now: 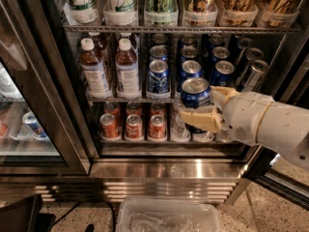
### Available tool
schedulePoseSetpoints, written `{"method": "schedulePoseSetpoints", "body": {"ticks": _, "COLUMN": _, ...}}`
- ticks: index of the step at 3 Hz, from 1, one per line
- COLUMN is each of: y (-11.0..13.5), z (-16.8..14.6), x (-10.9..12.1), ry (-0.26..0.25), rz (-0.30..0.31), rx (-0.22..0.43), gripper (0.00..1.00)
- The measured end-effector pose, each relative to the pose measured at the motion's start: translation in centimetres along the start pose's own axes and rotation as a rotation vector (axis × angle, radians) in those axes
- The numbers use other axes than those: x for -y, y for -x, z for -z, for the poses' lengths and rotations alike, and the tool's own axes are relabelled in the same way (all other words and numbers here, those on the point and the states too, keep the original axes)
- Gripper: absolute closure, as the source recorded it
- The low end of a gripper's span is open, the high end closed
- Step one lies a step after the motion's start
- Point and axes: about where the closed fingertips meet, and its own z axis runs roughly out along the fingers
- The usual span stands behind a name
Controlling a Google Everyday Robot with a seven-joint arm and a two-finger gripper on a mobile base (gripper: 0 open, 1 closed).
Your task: Pick pepsi can from middle shelf of fridge
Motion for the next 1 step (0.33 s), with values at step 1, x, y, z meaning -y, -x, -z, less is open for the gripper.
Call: {"method": "schedulePoseSetpoints", "body": {"ticks": 1, "y": 0.0, "z": 0.0, "x": 0.0, "ry": 0.0, "rz": 0.0, "rx": 0.0, "gripper": 1.0}}
